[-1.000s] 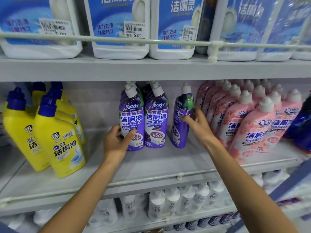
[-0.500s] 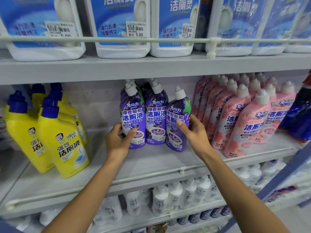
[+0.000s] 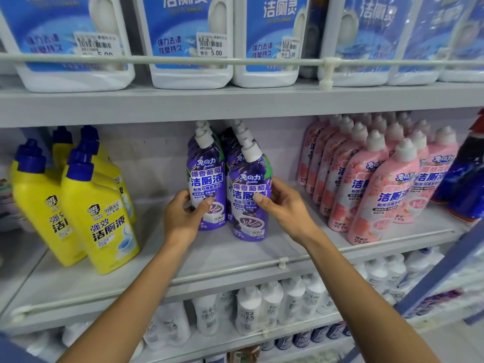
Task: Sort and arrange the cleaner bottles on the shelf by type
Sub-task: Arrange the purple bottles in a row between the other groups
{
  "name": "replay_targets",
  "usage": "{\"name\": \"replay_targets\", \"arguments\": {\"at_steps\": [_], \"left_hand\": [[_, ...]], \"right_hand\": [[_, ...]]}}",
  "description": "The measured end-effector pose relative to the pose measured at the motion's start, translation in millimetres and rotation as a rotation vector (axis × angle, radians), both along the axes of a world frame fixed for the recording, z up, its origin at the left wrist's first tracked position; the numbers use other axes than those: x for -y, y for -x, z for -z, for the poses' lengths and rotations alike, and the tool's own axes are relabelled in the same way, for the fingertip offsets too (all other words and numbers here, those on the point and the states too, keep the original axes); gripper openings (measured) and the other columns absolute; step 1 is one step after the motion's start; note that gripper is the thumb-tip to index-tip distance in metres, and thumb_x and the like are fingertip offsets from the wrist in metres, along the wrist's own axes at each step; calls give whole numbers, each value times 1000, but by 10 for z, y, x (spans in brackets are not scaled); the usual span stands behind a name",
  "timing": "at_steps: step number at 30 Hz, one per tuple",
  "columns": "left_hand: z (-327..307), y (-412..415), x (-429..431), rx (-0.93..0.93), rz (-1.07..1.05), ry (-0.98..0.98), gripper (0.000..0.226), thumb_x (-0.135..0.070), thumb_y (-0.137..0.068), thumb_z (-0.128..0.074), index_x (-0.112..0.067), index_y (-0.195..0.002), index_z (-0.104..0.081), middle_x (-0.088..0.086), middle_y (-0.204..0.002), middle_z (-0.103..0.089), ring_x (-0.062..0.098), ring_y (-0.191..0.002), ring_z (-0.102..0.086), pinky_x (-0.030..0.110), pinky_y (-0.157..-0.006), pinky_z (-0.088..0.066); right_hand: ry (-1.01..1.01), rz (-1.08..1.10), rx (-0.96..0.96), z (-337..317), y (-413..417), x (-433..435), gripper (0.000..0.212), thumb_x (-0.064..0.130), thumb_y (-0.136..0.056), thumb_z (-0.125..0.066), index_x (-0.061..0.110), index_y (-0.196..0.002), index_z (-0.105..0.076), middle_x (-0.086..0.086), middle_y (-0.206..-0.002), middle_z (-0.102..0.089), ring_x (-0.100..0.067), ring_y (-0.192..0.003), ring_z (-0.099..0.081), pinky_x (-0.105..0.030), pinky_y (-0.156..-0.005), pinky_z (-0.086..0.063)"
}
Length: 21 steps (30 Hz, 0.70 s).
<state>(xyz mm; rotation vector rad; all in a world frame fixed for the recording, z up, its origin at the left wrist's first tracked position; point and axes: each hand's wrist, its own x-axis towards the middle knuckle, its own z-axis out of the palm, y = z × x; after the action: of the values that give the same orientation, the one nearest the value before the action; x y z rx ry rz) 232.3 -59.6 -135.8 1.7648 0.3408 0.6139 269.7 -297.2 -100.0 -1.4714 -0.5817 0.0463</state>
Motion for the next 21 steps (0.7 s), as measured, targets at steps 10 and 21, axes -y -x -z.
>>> {"name": "replay_targets", "arguments": {"at_steps": [10,21], "left_hand": [[-18,10,-24,-22,0,-6,43,-36,-82,-84,-14,-116,-69,1,-113,-76,17,-95,-74,38,-79,-62],[-67,48,6,-50,-7,-116,38,-37,-86,-80,-12,-113,-69,-4,-104,-72,9,-84,-68,13,-61,-46]], "right_hand": [[229,289,282,-95,-87,-29,65,27,-78,-89,12,-135,-62,1,-117,-74,-10,-102,-71,-29,-92,-60],[294,296,324,-133,-13,-61,62,29,-88,-82,18,-145,-58,-2,-119,-65,-14,-107,-69,-41,-95,-60]]}}
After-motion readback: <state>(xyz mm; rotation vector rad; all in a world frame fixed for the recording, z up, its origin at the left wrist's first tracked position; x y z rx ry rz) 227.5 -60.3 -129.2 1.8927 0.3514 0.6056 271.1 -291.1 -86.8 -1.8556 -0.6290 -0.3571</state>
